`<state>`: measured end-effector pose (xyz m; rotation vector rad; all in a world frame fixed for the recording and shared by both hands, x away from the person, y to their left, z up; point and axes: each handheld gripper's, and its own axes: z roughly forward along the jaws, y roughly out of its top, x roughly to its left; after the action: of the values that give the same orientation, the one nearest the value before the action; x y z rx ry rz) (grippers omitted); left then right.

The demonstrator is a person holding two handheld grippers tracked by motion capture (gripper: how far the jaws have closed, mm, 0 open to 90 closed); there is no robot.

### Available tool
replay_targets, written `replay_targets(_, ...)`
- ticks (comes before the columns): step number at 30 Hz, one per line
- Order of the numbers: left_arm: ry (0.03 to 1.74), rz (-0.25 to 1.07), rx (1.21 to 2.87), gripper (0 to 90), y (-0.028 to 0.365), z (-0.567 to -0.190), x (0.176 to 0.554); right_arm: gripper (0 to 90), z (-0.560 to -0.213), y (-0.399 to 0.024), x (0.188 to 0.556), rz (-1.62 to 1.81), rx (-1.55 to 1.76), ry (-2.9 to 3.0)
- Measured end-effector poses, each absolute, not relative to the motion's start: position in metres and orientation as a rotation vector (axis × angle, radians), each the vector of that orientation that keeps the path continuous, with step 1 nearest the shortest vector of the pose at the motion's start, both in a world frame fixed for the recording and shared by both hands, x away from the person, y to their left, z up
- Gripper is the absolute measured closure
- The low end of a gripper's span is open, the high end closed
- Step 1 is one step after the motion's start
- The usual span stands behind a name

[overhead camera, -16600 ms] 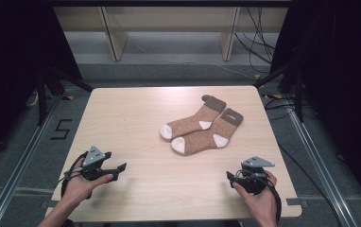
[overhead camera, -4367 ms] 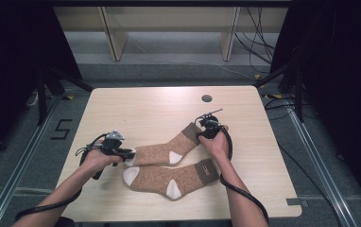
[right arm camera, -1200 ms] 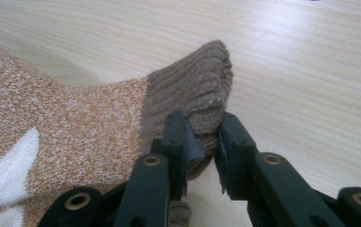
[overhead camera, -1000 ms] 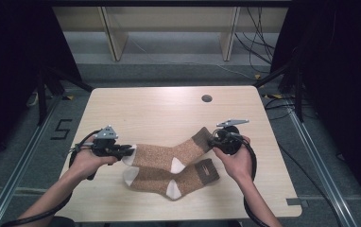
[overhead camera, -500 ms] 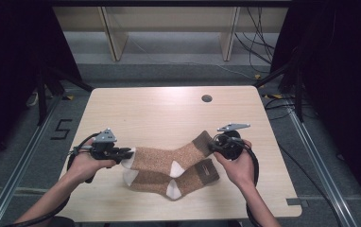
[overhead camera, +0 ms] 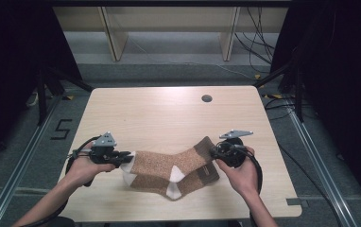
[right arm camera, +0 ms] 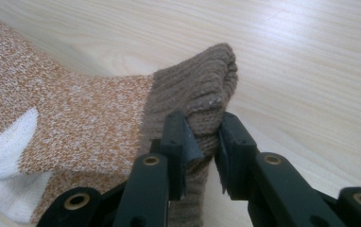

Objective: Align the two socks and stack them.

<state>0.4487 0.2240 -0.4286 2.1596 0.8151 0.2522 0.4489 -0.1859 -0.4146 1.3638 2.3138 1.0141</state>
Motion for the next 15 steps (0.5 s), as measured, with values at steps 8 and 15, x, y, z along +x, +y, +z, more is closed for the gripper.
replay_targets(8, 0.807, 0.235, 2.174, 77.6, 0.224, -0.434, 0.445, 75.0, -0.418, -0.187, 0.435, 1.010, 1.366, 2.341)
replay_targets(15, 0.819, 0.228, 2.158, 77.6, 0.225, -0.438, 0.441, 75.0, -0.422, -0.187, 0.427, 1.007, 1.359, 2.340)
